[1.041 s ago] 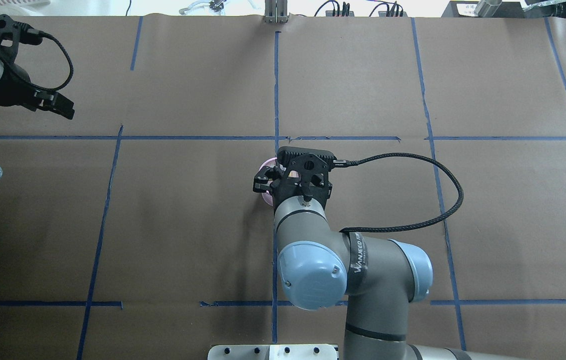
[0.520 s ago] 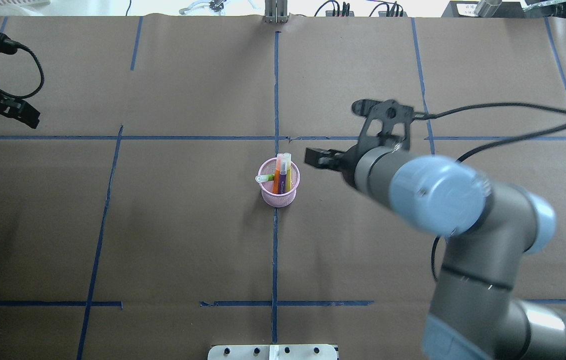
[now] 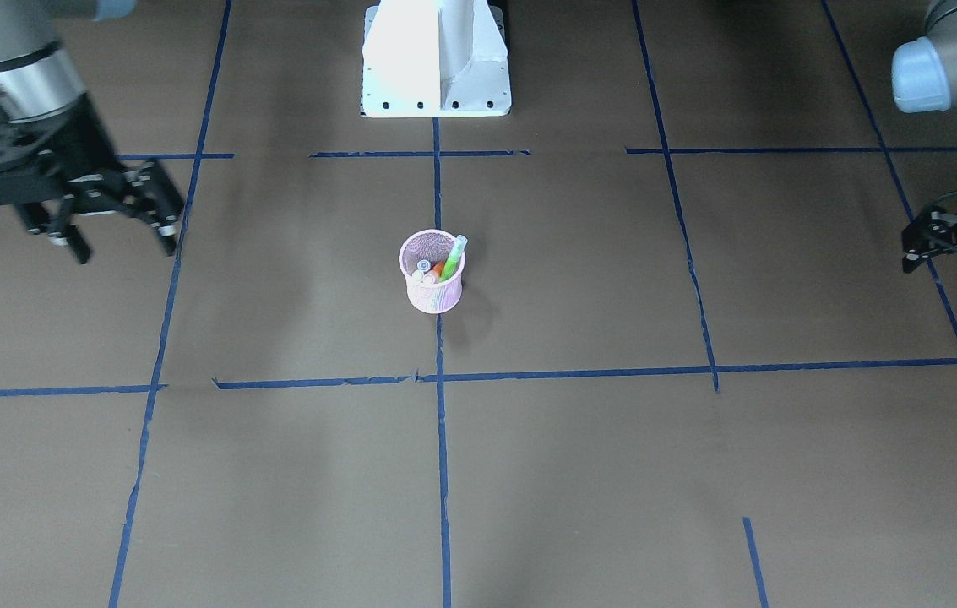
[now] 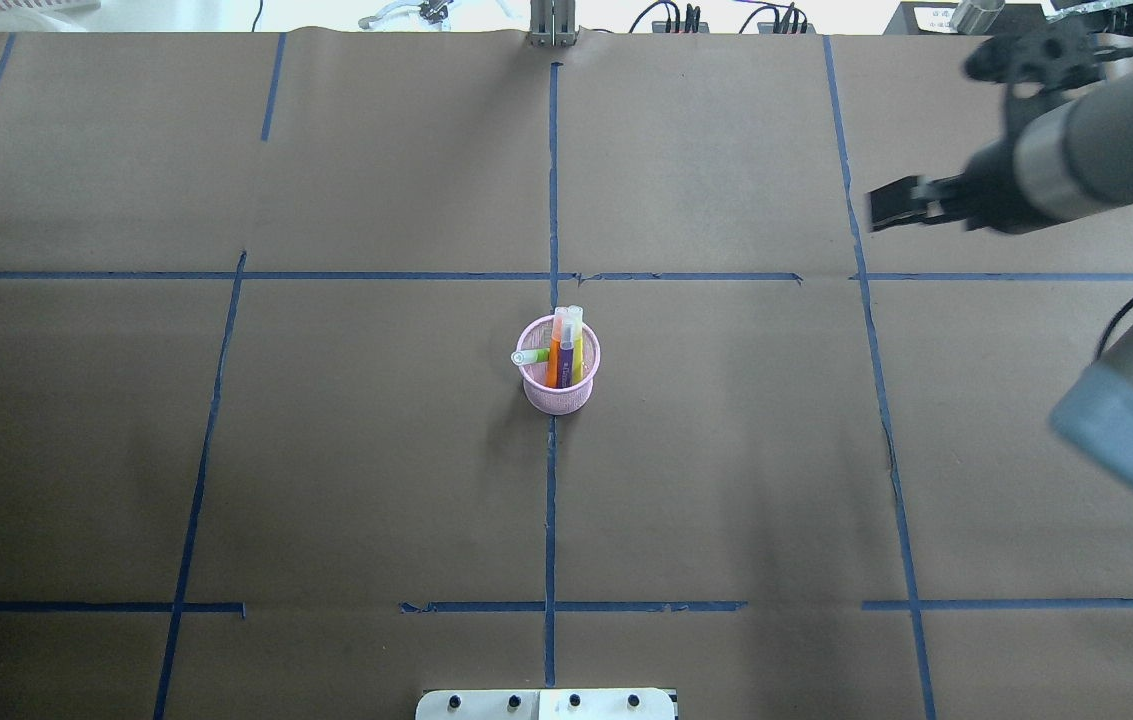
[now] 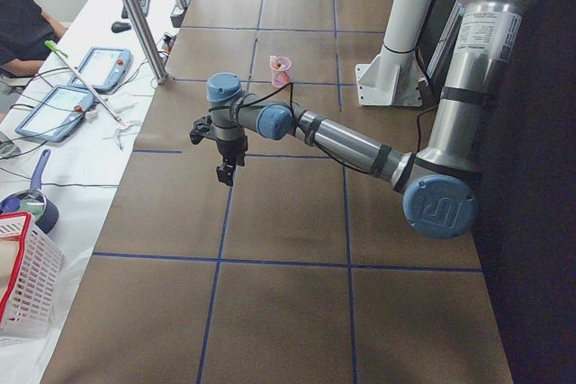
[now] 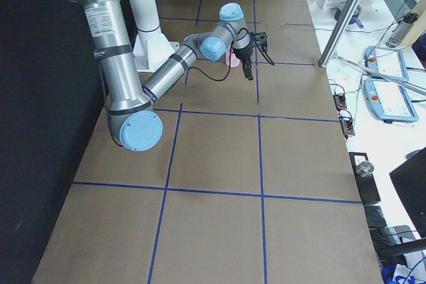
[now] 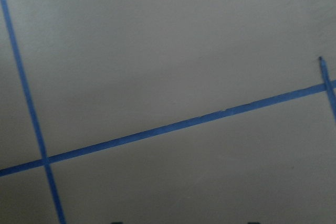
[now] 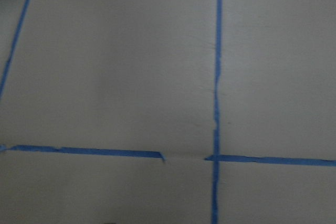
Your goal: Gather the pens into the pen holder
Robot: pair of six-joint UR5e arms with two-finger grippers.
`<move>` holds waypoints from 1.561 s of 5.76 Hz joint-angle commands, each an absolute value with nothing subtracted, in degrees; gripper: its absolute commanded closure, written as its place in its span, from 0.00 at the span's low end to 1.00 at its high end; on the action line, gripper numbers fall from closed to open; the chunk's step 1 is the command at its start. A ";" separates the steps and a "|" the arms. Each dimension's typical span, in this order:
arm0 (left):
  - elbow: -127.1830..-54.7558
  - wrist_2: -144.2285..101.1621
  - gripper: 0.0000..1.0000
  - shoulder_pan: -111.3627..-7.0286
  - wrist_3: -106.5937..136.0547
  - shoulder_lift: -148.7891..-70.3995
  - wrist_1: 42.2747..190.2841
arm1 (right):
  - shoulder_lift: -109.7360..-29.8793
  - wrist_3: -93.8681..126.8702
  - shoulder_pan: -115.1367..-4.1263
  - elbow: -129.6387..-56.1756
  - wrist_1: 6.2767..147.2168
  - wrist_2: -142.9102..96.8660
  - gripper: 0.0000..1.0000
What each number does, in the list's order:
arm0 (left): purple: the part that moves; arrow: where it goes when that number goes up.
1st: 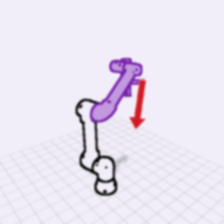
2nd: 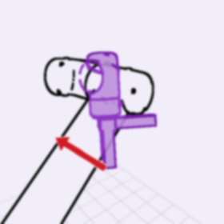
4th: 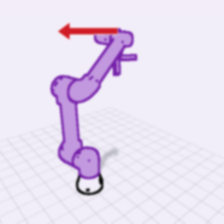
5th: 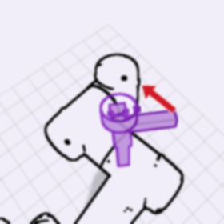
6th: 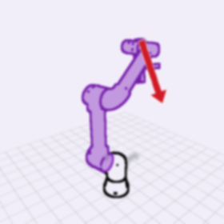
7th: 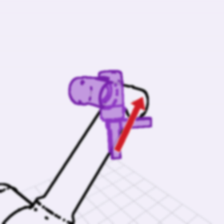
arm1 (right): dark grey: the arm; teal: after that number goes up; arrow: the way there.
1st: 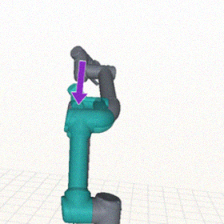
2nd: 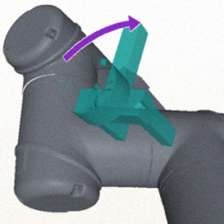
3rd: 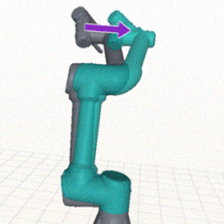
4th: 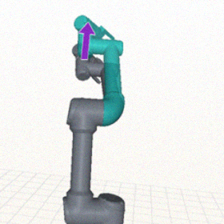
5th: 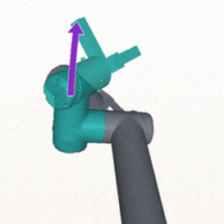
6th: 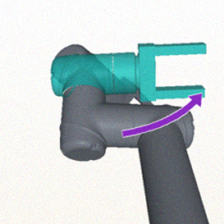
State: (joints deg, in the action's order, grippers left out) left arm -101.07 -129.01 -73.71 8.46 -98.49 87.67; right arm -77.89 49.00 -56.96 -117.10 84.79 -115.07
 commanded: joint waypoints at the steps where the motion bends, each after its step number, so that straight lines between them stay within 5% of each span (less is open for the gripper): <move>1: -96.71 -136.55 0.17 -80.22 0.23 -95.20 87.63 | -85.48 28.60 -74.79 -109.46 84.90 -130.89 0.00; 3: -95.28 -136.67 0.00 -82.87 -3.34 -92.39 87.28 | -90.69 4.62 -84.33 -98.07 87.26 -132.98 0.00; 4: -95.53 -138.58 0.00 -83.32 -3.34 -90.81 87.01 | -90.44 -5.61 -87.42 -91.04 89.36 -133.76 0.00; 9: -93.61 -138.35 0.00 -86.21 -3.43 -92.19 86.84 | -88.95 -12.74 -89.56 -89.21 93.08 -133.15 0.00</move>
State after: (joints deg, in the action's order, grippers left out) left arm -93.73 -138.77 -85.13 -3.21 -91.60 87.27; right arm -89.22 -12.67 -89.53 -89.15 93.15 -133.50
